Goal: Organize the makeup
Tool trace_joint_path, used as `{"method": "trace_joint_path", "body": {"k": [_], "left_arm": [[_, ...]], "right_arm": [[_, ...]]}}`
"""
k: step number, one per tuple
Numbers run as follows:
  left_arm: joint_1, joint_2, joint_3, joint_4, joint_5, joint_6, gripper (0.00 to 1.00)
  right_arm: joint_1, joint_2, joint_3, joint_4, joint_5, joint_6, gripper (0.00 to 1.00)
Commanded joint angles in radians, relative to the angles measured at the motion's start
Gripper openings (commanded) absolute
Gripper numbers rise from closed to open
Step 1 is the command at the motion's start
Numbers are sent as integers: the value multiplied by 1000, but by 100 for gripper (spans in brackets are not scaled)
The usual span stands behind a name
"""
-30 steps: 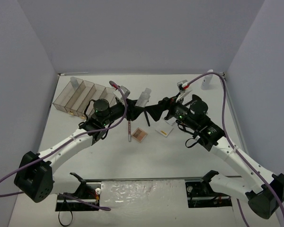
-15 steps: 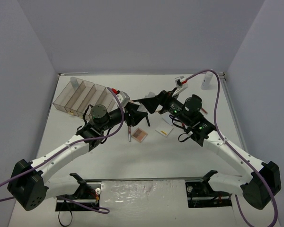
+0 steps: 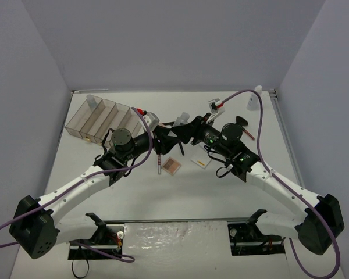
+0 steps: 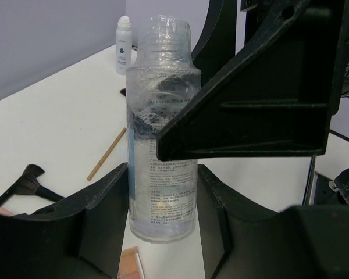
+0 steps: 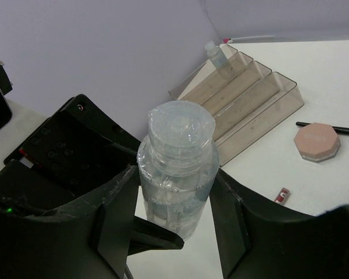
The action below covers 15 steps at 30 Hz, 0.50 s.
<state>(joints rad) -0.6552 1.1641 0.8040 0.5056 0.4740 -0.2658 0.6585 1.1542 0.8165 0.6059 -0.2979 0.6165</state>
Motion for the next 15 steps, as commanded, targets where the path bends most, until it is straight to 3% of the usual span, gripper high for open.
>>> {"method": "trace_joint_path", "body": {"k": [1,7,10,12,14,15], "left_arm": [[-6,-16,51,106,2,15,11],[-7,-15,40,116,-10,8,11],[-9,-15,40,103,-17,1,12],[-9,-20,48,60,-27,-2,23],[-9,-36,59,3,-40,-1,35],[-8,-51,75,-59,-56,3,49]], "right_arm": [[27,2,30,62,-23,-37,45],[33,-5,9,60,-21,-43,32],[38,-7,6,55,-27,-54,9],[39,-11,6,40,-24,-76,1],[38,-18,9,18,-18,-133,0],[38,-27,13,-7,-11,-180,0]]}}
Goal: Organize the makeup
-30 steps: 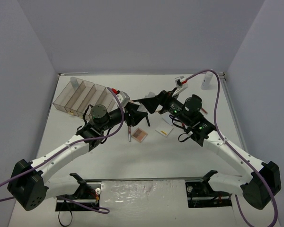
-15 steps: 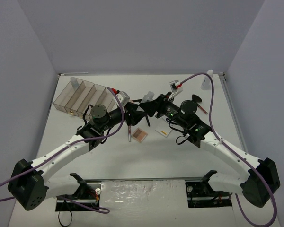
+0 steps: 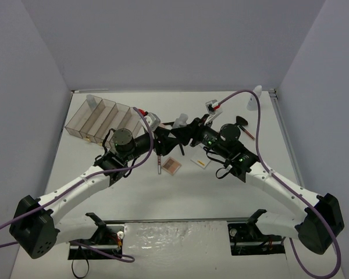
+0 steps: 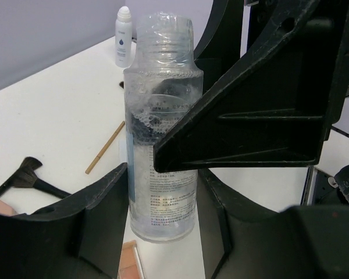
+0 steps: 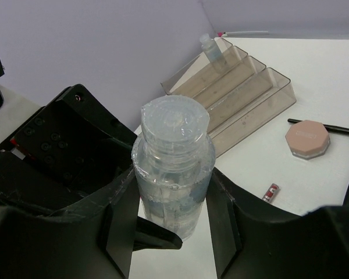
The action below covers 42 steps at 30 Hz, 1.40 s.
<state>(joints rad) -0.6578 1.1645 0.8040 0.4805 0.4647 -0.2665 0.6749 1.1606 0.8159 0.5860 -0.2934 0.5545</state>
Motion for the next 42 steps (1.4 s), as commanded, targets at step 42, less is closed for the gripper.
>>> {"method": "trace_joint_path", "body": {"k": [42], "left_arm": [[45,0,311,-444,388,76,53]], "right_arm": [[22,-40,2,34,-491,-559,0]]}}
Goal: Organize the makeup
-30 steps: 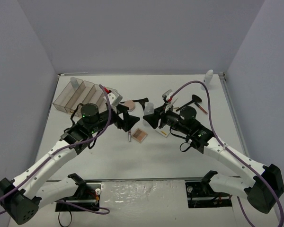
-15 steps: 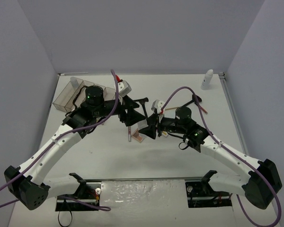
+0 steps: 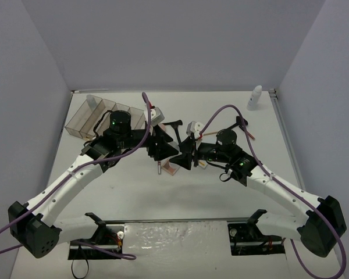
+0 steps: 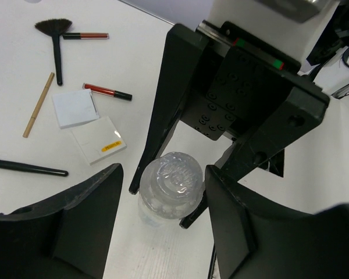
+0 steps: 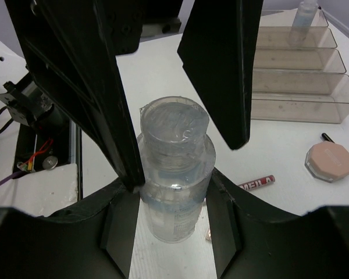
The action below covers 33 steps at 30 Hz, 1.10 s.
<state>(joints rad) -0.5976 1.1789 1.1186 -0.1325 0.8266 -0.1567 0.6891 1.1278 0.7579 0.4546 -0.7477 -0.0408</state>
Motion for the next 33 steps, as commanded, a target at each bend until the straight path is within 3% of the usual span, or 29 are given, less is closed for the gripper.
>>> {"method": "trace_joint_path", "body": {"k": [1,8,17,20,24,26,28,30,33], "left_arm": [[-16,-15,-13,182,18,-36,52],[-21,-23,-60,318,-9,-86,40],[-21,-26,-80,369,-29,-115,35],[-21,-24,-87,391,-30,-134,26],[-21,-19,-94,429,-28,-161,0],[-21,-19,-98,442,-36,-164,0],[-21,-19,-101,442,-47,-162,0],[-21,-23,-105,442,-61,-160,0],[-19,-28,-109,426,-92,-144,0]], "right_arm": [[9,-8,58,174,-38,40,0],[9,-11,60,172,-29,41,0],[8,-3,45,193,-24,74,0],[7,-1,45,193,-24,74,0],[9,7,43,187,-27,70,0],[9,13,43,180,-29,70,1],[7,16,43,172,-27,68,7],[7,16,43,148,-11,62,45],[7,15,47,107,11,52,67]]}}
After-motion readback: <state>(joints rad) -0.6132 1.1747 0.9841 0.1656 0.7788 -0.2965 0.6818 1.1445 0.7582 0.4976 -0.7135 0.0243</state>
